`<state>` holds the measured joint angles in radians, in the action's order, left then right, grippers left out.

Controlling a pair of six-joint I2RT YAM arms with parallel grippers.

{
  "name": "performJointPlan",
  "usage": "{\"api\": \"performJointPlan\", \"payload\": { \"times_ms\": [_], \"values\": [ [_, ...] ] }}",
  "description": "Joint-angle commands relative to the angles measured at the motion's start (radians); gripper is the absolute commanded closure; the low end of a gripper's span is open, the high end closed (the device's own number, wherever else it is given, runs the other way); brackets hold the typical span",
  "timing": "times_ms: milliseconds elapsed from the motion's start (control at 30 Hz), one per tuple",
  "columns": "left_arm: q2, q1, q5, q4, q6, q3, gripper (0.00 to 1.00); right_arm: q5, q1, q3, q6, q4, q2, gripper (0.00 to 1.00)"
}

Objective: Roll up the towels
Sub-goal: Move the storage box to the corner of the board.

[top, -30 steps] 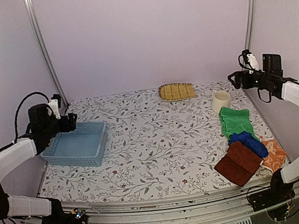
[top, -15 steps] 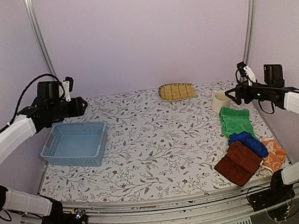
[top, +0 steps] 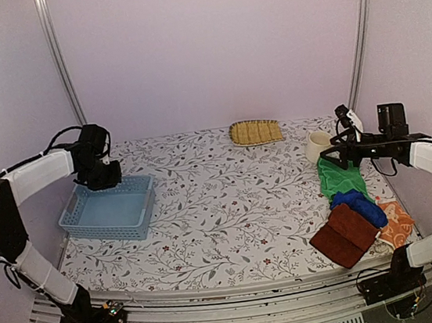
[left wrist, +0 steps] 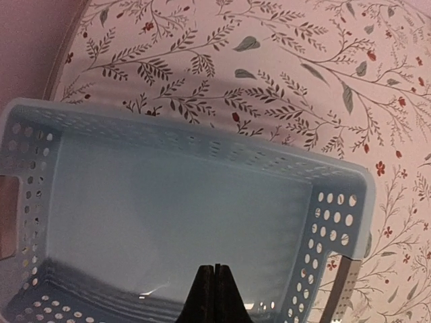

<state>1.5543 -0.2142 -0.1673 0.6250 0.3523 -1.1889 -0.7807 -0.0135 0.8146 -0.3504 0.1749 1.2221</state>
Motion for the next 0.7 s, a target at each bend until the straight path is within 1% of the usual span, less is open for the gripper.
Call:
{"api": "performJointPlan", "payload": {
  "times_ms": [0, 167, 367, 467, 600, 667],
  "values": [
    [0.093, 0.041, -0.011, 0.057, 0.017, -0.027, 1.00, -0.044, -0.007, -0.014, -0.053, 0.026, -0.029, 0.16],
    [0.207, 0.073, -0.011, 0.025, 0.008, -0.062, 1.00, -0.062, -0.008, -0.008, -0.069, 0.037, -0.016, 0.16],
    [0.386, 0.111, -0.022, -0.028, -0.022, -0.166, 1.00, -0.070, -0.009, -0.010, -0.081, 0.044, -0.009, 0.17],
    [0.506, 0.121, -0.027, -0.037, -0.044, -0.252, 1.00, -0.069, -0.009, -0.010, -0.085, 0.046, -0.007, 0.17],
    [0.607, 0.128, -0.022, -0.052, -0.065, -0.373, 1.00, -0.061, -0.011, -0.012, -0.088, 0.045, 0.008, 0.17],
    [0.665, 0.130, -0.022, -0.046, -0.076, -0.458, 1.00, -0.056, -0.010, -0.009, -0.091, 0.043, 0.019, 0.17]
  ]
}}
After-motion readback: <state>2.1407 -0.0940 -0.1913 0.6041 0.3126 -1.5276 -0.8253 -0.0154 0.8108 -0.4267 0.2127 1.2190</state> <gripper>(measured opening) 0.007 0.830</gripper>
